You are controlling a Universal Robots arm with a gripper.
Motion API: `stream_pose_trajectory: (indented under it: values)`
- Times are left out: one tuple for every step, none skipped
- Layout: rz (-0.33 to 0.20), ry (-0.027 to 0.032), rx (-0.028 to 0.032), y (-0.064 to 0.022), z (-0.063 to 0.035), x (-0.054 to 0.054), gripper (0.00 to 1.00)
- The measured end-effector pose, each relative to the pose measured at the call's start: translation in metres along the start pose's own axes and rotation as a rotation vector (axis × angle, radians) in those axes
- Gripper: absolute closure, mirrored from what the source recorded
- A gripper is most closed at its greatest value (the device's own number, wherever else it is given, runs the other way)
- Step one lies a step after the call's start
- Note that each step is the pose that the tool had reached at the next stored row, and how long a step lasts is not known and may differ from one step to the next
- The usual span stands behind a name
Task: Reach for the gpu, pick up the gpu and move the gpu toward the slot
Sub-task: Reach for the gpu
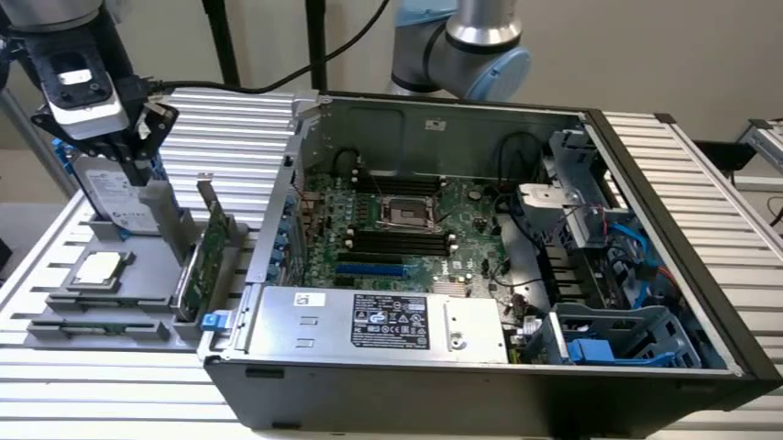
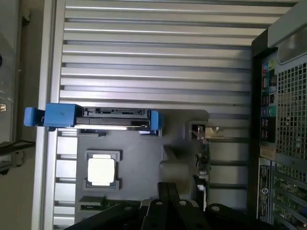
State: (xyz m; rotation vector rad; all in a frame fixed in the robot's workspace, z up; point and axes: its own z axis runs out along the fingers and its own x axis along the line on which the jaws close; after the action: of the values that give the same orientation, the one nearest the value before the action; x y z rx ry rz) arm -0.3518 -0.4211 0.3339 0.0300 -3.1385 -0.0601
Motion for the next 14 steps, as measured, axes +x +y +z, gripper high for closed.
stream_pose_trajectory:
  values:
    - [0.000, 0.0004, 0.0000, -0.0010, -0.0001, -0.004, 0.89]
    - [0.000, 0.0008, 0.0001, -0.0023, -0.0002, -0.009, 0.89]
    - [0.000, 0.0010, 0.0000, -0.0038, -0.0002, -0.014, 0.89]
    - [0.000, 0.0010, -0.0001, -0.0055, 0.0000, -0.018, 0.89]
    - [0.000, 0.0011, 0.0000, -0.0073, 0.0000, -0.022, 0.89]
    - [0.000, 0.0012, 0.0000, -0.0092, 0.0002, -0.027, 0.89]
    - [0.000, 0.0011, 0.0000, -0.0114, 0.0005, -0.031, 0.89]
    - [0.000, 0.0010, -0.0001, -0.0139, 0.0009, -0.034, 0.89]
    - [0.000, 0.0014, 0.0002, -0.0169, 0.0012, -0.036, 0.89]
    - [0.000, 0.0013, 0.0000, -0.0200, 0.0017, -0.036, 0.89]
    - [0.000, 0.0011, 0.0001, -0.0234, 0.0021, -0.036, 0.89]
    - [0.000, 0.0011, 0.0001, -0.0246, 0.0022, -0.037, 0.89]
    - [0.000, 0.0014, -0.0002, -0.0245, 0.0021, -0.037, 0.89]
    - [0.000, 0.0013, -0.0002, -0.0245, 0.0022, -0.037, 0.89]
